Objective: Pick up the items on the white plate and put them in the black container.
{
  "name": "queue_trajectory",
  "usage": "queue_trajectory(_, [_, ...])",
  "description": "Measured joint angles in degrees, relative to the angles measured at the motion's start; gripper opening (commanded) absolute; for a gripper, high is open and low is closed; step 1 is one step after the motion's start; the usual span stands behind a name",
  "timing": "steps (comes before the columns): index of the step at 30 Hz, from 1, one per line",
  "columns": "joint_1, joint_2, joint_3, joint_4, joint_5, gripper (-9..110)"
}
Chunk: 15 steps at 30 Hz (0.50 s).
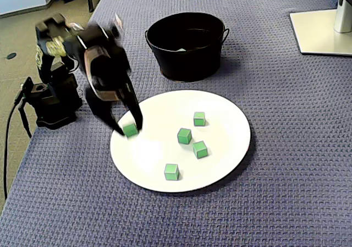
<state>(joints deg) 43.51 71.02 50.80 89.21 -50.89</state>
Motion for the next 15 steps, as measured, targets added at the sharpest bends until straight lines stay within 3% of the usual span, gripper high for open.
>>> queue_trajectory(4, [-5.71,17.75,-0.26,0.44,6.68,0])
queue_trajectory(8, [-20.3,29.53,-6.42,1.23,13.8,0])
queue_trajectory(15, [-51.94,28.04,-13.01,1.23,21.36,0])
